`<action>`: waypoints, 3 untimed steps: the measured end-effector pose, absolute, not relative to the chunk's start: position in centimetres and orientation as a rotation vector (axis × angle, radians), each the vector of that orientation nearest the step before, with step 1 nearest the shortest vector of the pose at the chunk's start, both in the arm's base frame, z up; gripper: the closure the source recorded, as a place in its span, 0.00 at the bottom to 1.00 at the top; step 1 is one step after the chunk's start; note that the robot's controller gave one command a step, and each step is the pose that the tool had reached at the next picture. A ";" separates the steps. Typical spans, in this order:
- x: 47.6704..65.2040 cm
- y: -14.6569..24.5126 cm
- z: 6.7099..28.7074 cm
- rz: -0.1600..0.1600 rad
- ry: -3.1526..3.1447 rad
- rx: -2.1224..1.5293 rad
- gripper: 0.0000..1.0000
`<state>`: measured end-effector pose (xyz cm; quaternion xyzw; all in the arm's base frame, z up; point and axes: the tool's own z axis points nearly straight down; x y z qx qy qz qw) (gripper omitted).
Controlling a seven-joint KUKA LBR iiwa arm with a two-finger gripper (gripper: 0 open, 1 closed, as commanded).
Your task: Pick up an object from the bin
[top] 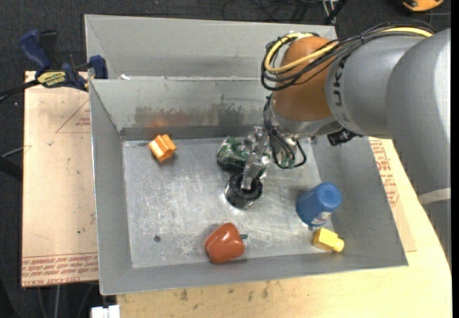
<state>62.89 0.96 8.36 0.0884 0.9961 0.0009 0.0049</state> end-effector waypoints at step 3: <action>62.9 1.0 10.1 0.002 3.120 0.276 1.00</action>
Offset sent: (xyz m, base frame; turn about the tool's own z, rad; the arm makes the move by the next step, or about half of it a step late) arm 0.0000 0.0000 0.0300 0.0000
